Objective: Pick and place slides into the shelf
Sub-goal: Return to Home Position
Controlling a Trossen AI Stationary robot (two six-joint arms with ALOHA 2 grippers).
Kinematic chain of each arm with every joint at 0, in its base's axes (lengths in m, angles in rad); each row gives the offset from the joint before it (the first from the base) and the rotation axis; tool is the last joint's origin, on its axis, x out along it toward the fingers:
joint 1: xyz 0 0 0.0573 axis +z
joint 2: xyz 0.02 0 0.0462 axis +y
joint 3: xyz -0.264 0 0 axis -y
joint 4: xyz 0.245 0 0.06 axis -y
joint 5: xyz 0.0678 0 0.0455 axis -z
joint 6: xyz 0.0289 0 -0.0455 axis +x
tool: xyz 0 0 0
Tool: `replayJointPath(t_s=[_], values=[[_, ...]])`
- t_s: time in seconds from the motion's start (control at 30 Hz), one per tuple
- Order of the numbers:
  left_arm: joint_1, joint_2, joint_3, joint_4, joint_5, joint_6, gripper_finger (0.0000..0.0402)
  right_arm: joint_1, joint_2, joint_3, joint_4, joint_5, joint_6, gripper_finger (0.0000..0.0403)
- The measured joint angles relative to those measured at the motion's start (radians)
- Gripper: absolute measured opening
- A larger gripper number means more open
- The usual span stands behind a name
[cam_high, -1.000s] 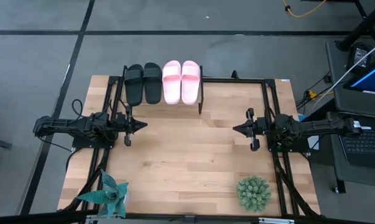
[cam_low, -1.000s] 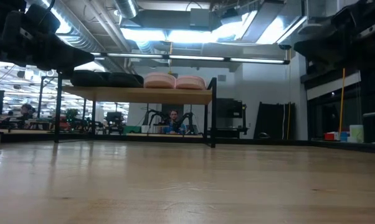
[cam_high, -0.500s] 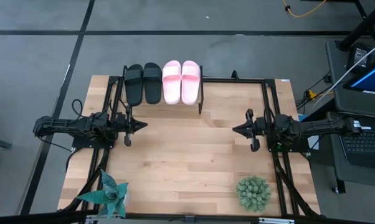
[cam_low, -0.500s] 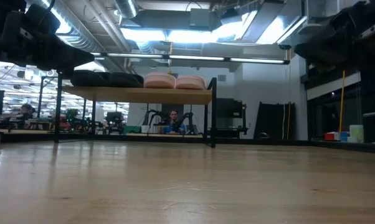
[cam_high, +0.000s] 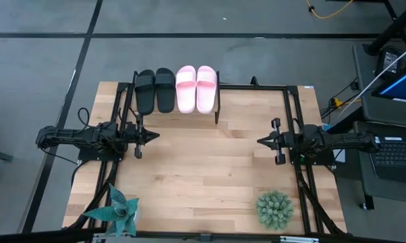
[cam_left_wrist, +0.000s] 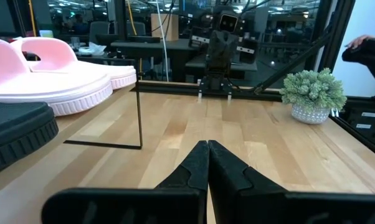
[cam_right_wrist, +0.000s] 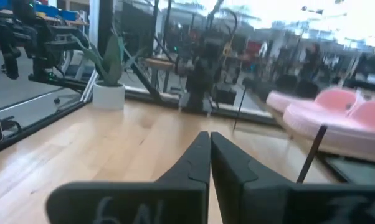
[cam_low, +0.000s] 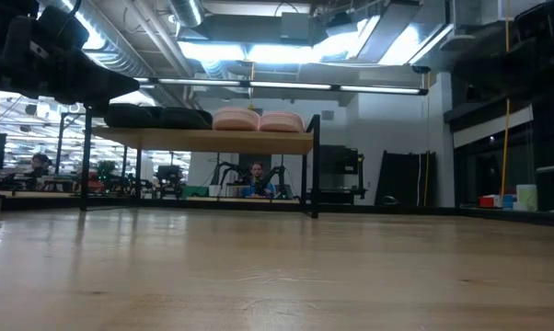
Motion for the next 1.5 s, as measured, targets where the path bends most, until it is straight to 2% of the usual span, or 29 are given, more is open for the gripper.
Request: replayJointPath(t_s=[0.27, 0.67, 1.03, 1.5], values=[[0.0, 0.0, 0.0, 0.0, 0.0, 0.0, 0.0, 0.006, -0.114, 0.0, -0.133, 0.0, -0.052, 0.0013], [0.0, 0.0, 0.0, 0.0, 0.0, 0.0, 0.0, 0.002, -0.114, 0.0, -0.144, 0.0, -0.047, 0.0016], [0.0, 0.0, 0.0, 0.0, 0.0, 0.0, 0.0, -0.082, -0.114, 0.0, -0.143, 0.0, -0.047, 0.0016], [0.0, 0.0, 0.0, 0.0, 0.0, 0.0, 0.0, -0.086, -0.113, 0.0, -0.141, 0.0, -0.047, 0.0017]])
